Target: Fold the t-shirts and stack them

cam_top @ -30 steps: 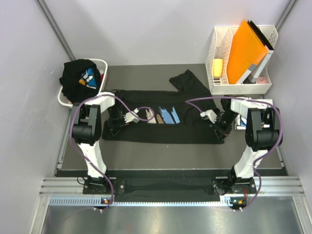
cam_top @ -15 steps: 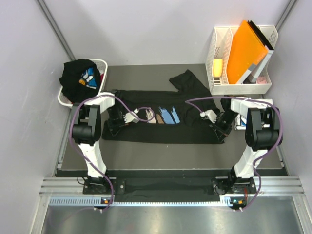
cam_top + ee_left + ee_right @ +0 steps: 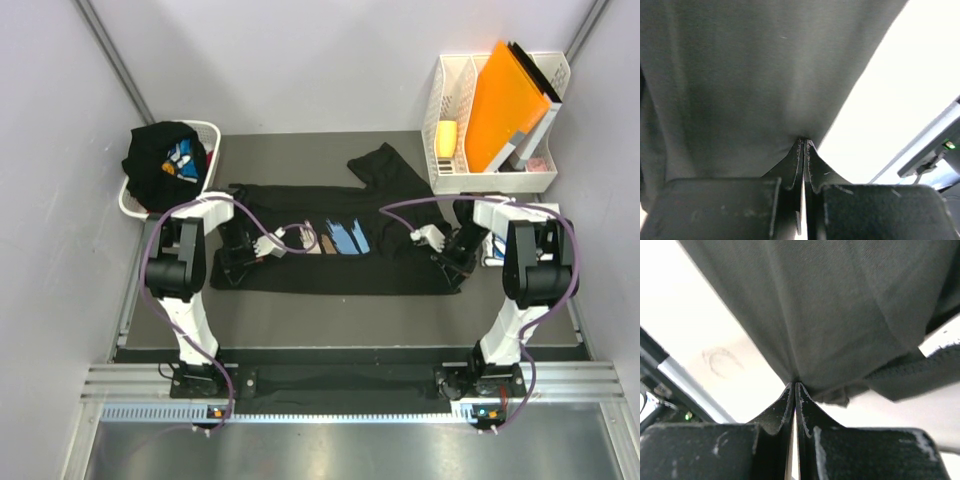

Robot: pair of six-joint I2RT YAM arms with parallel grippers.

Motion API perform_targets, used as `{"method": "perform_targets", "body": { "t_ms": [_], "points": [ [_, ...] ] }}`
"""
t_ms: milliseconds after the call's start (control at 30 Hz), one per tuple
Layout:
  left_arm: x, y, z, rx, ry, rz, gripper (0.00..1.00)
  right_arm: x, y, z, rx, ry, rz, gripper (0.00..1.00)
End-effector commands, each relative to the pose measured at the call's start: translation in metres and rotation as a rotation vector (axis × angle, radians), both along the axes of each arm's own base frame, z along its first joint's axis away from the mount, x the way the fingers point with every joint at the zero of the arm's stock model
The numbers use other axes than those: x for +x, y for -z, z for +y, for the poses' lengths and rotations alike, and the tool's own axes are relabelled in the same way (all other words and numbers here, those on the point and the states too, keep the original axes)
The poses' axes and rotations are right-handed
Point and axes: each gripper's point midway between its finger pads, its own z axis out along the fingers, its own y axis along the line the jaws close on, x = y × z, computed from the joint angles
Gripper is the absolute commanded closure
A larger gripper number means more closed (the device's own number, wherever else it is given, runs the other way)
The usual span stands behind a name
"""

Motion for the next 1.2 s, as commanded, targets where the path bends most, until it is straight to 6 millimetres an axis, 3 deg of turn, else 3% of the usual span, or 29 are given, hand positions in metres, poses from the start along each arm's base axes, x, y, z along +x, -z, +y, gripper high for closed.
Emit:
{"method": "perform_targets", "body": {
  "t_ms": [0,200,300,400,433,500,533,600,633,667,700,767,833,867,933,1033,1167],
  "points": [
    [-0.001,-0.037,-0.013,-0.084,0.014,-0.033,1.00,0.017,-0.033,0.001,0.043,-0.051,-0.074,1.00],
    [0.002,-0.060,-0.013,-0.089,0.042,-0.051,0.99,0.023,-0.059,0.009,0.063,-0.110,-0.108,0.99],
    [0.004,-0.074,-0.012,-0.083,0.057,-0.069,0.88,0.027,-0.073,0.012,0.076,-0.133,-0.125,0.92],
    [0.014,-0.090,-0.010,-0.075,0.067,-0.117,0.84,0.033,-0.091,0.018,0.111,-0.143,-0.151,0.78],
    [0.020,-0.096,-0.009,-0.066,0.071,-0.149,0.81,0.037,-0.095,0.022,0.128,-0.141,-0.170,0.63],
    [0.033,-0.101,-0.004,-0.032,0.056,-0.210,0.56,0.057,-0.107,0.028,0.143,-0.092,-0.237,0.51],
    [0.051,-0.105,-0.005,-0.032,0.045,-0.290,0.49,0.075,-0.112,0.036,0.175,-0.067,-0.298,0.37],
    [0.077,-0.107,-0.004,-0.019,-0.047,-0.393,0.33,0.111,-0.132,0.047,0.211,0.068,-0.394,0.25],
    [0.108,-0.111,-0.004,-0.024,-0.083,-0.506,0.16,0.146,-0.143,0.052,0.240,0.121,-0.515,0.09],
    [0.119,-0.113,-0.004,-0.016,-0.195,-0.548,0.13,0.167,-0.157,0.058,0.269,0.161,-0.573,0.01],
    [0.129,-0.115,-0.005,-0.021,-0.243,-0.573,0.11,0.182,-0.165,0.063,0.299,0.285,-0.583,0.00],
    [0.164,-0.124,-0.007,-0.050,-0.383,-0.683,0.05,0.236,-0.187,0.068,0.350,0.404,-0.699,0.00],
    [0.186,-0.132,-0.009,-0.087,-0.467,-0.738,0.02,0.260,-0.195,0.078,0.404,0.504,-0.669,0.00],
    [0.195,-0.135,-0.009,-0.103,-0.527,-0.761,0.01,0.287,-0.202,0.082,0.439,0.534,-0.681,0.00],
    [0.219,-0.143,-0.008,-0.125,-0.573,-0.824,0.01,0.309,-0.212,0.094,0.506,0.538,-0.696,0.00],
    [0.240,-0.148,-0.004,-0.122,-0.617,-0.859,0.01,0.332,-0.209,0.120,0.492,0.448,-0.796,0.00],
    [0.257,-0.156,-0.002,-0.120,-0.601,-0.915,0.01,0.356,-0.183,0.140,0.430,0.348,-0.873,0.00]
  ]
}}
